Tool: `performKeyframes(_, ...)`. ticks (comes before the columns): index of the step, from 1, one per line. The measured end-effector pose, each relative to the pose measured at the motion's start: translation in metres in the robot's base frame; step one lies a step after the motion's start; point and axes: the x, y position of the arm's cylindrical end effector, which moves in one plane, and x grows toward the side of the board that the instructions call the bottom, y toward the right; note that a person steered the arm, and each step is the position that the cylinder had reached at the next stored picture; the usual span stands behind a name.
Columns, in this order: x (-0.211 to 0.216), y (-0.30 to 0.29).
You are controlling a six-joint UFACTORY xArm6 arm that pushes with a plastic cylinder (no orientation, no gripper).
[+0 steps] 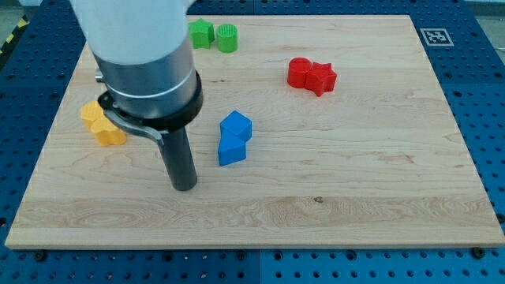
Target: Move the blue cube top left to the blue triangle
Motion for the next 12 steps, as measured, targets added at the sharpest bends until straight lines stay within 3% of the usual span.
performKeyframes(1,-0.032,0.006)
performKeyframes(4,-0.043,0.104)
performKeyframes(7,-0.042,0.063)
performKeyframes(11,-0.095,0.093)
performKeyframes(12,-0.082,0.087)
